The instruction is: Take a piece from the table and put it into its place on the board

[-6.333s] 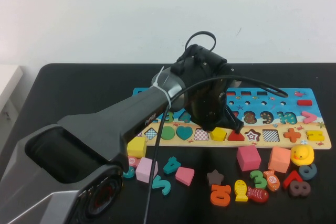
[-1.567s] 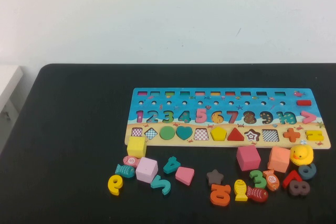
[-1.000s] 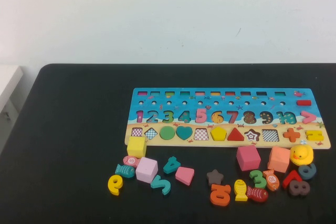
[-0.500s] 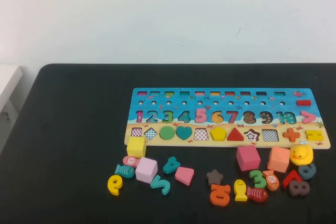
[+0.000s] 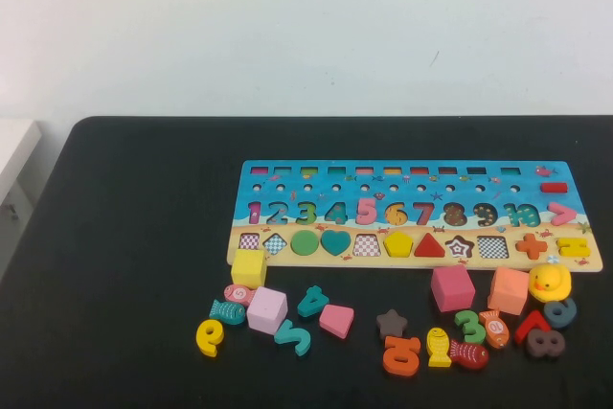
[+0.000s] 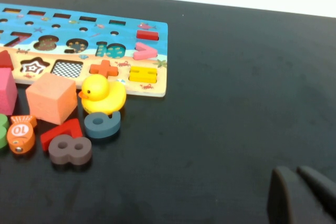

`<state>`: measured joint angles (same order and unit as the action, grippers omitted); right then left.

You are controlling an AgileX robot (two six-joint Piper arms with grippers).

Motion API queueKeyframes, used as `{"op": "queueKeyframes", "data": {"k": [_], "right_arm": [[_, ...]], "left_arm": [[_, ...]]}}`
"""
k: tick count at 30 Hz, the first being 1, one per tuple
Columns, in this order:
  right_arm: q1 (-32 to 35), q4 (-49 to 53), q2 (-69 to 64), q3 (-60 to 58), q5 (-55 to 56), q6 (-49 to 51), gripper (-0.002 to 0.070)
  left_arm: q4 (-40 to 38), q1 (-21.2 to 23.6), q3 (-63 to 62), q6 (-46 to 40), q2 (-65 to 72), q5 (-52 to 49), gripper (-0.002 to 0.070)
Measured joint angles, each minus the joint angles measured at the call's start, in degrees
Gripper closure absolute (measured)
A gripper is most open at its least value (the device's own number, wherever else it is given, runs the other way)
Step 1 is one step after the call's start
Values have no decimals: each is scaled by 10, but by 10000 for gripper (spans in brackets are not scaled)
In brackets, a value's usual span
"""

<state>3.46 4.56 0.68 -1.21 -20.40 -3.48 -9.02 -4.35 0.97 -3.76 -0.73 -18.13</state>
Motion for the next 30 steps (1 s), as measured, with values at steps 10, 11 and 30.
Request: {"op": "queueKeyframes", "data": {"k": [10,11,30], "right_arm": [[0,0,0,0,0,0,658],[0,0,0,0,0,0,658],[0,0,0,0,0,7,658]], "left_arm": [[1,0,0,0,0,0,676],[1,0,0,0,0,0,676],[1,0,0,-6,0,0,676]]}}
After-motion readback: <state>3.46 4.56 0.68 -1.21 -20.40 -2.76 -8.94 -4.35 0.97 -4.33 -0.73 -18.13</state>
